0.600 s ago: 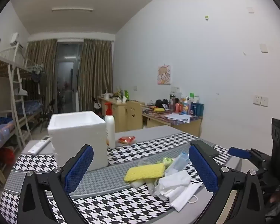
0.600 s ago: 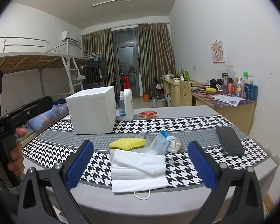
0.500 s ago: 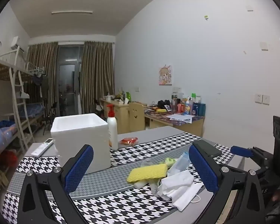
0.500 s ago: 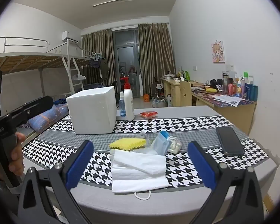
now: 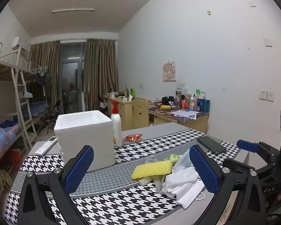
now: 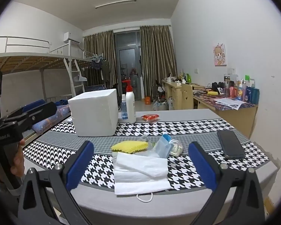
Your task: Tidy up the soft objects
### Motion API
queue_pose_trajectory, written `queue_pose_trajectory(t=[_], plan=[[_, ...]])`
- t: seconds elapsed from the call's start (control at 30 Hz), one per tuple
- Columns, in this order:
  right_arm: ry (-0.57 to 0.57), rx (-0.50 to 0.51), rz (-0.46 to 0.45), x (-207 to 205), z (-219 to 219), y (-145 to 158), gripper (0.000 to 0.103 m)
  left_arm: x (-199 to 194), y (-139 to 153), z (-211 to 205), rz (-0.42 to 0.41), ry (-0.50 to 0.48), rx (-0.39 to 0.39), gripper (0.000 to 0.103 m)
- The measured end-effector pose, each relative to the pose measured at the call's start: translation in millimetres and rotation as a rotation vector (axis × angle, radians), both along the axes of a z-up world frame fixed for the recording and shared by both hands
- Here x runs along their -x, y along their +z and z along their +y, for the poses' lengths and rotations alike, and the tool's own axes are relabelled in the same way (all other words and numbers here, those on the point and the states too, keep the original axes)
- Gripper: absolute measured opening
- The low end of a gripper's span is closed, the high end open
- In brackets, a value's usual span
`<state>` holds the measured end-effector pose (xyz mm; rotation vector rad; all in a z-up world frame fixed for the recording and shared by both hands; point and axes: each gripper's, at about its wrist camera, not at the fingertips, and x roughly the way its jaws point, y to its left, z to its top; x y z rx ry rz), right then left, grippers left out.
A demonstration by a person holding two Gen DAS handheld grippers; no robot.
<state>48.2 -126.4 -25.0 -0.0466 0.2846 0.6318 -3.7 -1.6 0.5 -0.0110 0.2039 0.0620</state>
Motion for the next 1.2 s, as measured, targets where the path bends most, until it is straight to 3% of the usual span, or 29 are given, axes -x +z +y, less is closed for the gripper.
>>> queue_pose_trajectory(t=[1.2], plan=[[0.0, -0.017, -0.036, 5.4, 1.9, 9.4, 0.102, 0.3, -2.7, 8.0, 0.036, 0.024, 0.05, 0.102]])
